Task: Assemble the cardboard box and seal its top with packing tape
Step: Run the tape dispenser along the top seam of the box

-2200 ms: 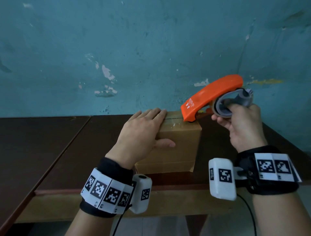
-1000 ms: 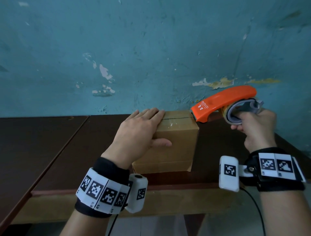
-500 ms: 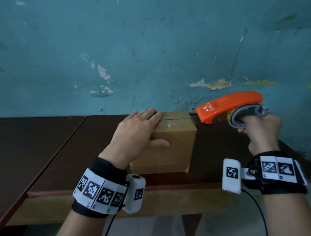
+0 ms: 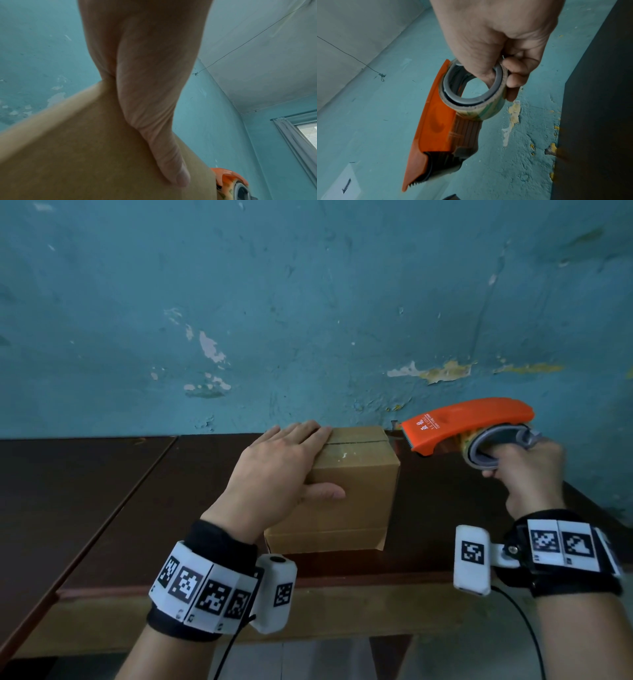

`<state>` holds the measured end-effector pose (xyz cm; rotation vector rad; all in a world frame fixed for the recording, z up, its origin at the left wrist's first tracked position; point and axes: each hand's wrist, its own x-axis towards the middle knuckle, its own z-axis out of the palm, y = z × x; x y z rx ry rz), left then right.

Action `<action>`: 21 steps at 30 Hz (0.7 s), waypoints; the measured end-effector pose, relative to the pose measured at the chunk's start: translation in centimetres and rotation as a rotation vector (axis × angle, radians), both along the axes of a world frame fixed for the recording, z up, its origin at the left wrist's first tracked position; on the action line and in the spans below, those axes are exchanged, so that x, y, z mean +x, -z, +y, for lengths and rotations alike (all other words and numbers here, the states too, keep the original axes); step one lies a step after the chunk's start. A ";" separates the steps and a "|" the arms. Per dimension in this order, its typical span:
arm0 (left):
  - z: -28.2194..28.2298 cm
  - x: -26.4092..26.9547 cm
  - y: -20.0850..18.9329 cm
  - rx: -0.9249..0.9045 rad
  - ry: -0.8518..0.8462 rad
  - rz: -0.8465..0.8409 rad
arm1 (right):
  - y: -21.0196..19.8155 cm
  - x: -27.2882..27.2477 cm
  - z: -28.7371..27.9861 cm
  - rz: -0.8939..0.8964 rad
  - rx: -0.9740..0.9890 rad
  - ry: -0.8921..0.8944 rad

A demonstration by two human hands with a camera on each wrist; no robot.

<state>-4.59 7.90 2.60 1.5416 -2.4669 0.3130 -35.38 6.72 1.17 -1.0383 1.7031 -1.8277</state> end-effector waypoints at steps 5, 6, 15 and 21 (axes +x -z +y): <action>0.0 0.0 0.0 -0.010 0.004 -0.001 | -0.2 0.0 0.2 -0.004 -0.012 -0.015; 0.0 0.0 0.0 -0.011 0.002 -0.003 | -0.2 0.0 0.3 -0.003 -0.015 -0.016; 0.1 -0.1 0.0 -0.017 -0.003 -0.011 | -0.2 -0.3 0.0 -0.009 -0.018 0.009; 0.2 -0.2 0.1 -0.026 -0.003 -0.017 | -0.2 -0.5 0.1 -0.001 -0.025 0.009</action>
